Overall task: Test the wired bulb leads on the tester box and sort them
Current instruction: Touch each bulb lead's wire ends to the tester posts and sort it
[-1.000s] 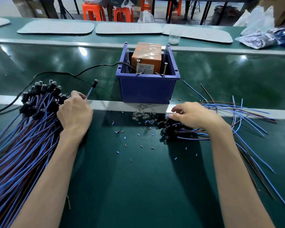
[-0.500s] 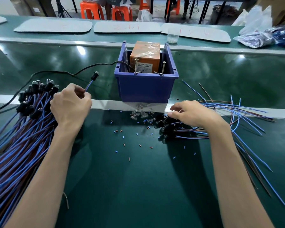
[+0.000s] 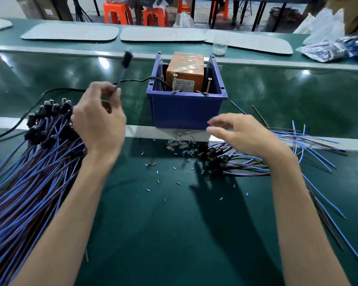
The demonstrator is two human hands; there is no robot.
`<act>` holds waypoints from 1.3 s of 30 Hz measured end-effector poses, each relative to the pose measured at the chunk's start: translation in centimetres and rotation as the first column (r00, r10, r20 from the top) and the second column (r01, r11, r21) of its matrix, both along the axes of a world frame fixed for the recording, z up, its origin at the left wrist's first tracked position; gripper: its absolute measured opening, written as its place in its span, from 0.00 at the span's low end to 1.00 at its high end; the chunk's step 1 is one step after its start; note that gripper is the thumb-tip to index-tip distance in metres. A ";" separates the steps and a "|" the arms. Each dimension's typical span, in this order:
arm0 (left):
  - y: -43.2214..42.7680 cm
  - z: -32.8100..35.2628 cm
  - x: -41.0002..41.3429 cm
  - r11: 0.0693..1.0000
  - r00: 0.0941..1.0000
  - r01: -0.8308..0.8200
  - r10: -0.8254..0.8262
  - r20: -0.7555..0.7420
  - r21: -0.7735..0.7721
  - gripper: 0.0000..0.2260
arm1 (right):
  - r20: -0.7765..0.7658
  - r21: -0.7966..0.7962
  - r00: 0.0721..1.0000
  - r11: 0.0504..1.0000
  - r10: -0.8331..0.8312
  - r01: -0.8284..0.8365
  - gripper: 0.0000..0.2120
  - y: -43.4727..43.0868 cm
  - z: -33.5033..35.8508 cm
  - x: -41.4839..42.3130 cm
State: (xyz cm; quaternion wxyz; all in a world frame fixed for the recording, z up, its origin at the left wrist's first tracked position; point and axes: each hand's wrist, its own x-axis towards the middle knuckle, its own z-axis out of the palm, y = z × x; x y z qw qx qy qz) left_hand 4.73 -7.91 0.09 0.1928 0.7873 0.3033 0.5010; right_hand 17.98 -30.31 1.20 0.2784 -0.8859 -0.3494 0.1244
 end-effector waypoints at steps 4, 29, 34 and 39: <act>-5.2 1.0 0.8 0.943 0.966 0.245 -0.257 0.023 0.224 0.06 | -0.282 0.381 0.940 0.922 0.194 -0.075 0.13 1.3 1.3 -2.1; -8.2 4.1 0.3 -0.308 0.415 0.906 0.523 0.745 -0.289 0.09 | -0.417 0.903 0.769 0.317 0.484 0.290 0.25 2.5 3.3 -4.1; -6.3 3.6 0.4 -0.281 0.432 0.901 0.540 0.723 -0.329 0.17 | -0.480 0.868 0.774 0.353 0.413 0.349 0.22 2.0 3.3 -3.6; -5.1 3.5 0.2 -0.233 0.518 0.855 0.432 0.738 -0.464 0.20 | -0.561 0.795 0.782 0.441 0.271 0.417 0.19 1.4 3.3 -2.6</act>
